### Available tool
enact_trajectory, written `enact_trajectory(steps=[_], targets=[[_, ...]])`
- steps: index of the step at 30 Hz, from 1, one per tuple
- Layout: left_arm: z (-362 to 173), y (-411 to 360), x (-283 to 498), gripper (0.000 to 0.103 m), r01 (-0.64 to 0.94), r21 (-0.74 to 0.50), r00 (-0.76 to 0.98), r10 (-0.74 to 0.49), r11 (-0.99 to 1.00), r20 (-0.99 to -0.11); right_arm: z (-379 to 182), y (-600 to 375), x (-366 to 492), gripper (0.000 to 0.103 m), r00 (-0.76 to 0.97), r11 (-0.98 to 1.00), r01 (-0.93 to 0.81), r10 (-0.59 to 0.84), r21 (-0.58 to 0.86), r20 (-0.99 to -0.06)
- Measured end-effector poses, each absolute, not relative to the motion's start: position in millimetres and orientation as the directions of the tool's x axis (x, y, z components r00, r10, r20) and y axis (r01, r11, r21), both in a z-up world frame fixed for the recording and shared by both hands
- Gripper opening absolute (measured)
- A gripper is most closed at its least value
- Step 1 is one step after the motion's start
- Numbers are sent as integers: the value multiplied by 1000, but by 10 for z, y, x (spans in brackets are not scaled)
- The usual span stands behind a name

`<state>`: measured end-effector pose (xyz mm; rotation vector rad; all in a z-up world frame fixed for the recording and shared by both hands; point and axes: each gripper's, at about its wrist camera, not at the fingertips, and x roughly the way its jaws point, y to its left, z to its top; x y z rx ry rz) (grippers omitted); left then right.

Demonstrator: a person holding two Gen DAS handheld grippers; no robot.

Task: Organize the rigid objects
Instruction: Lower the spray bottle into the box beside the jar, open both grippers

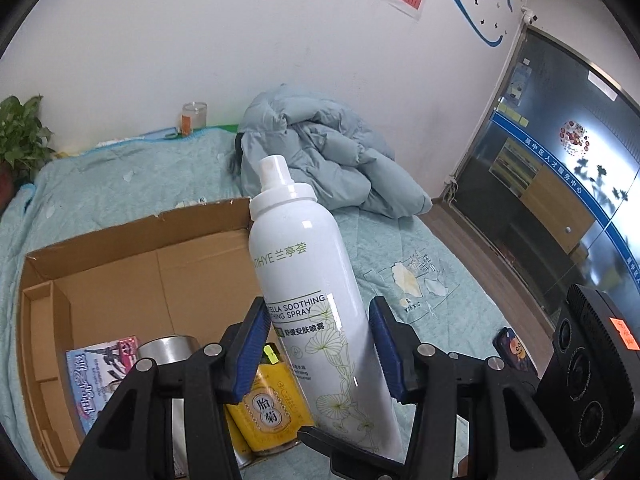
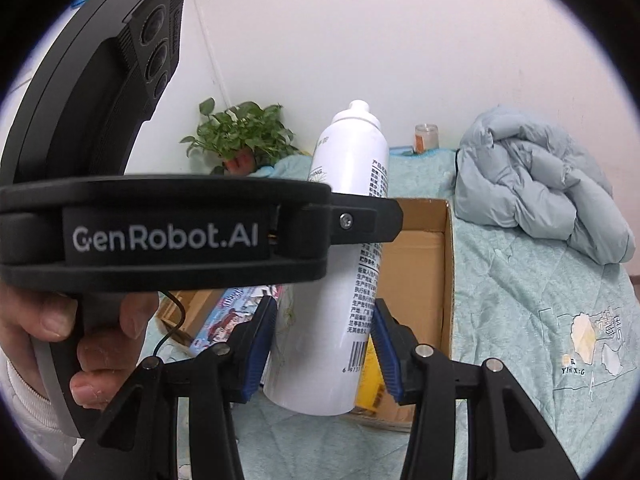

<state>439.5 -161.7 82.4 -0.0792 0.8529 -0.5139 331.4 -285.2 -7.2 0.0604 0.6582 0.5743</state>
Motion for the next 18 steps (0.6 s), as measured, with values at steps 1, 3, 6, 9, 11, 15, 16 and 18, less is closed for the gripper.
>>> enact_trajectory(steps=[1,3,6,9,11,15,16,18], targets=[[754,-1629,4447,48,400,-278,533,-468,874,-705,-105,-2852,3362,46,638,848,-478,513,227,-574],[613,-1644,4554,48,395,-294,511,-474,870,-717,-166,-2861,3421,46,630,854,-470,502,223,-593],[351,-1696,4671,48,384,-302,480,-468,873,-742,-345,-2879,3557,46,606,859,-465,485,214,-630],[52,-1748,4825,48,363,-321,432,-463,875,-774,-566,-2894,3698,46,569,864,-450,473,227,-673],[-148,-1789,4886,48,357,-333,403,-465,873,-788,-707,-2896,3742,46,545,871,-433,459,234,-701],[-457,-1842,4957,48,336,-357,351,-467,872,-811,-921,-2911,3803,46,523,885,-412,425,218,-739],[-533,-1854,4979,48,329,-367,331,-470,870,-818,-985,-2923,3826,45,509,887,-404,422,225,-750],[-630,-1875,4963,48,330,-384,321,-485,862,-813,-1055,-2966,3856,44,500,898,-370,409,239,-763]])
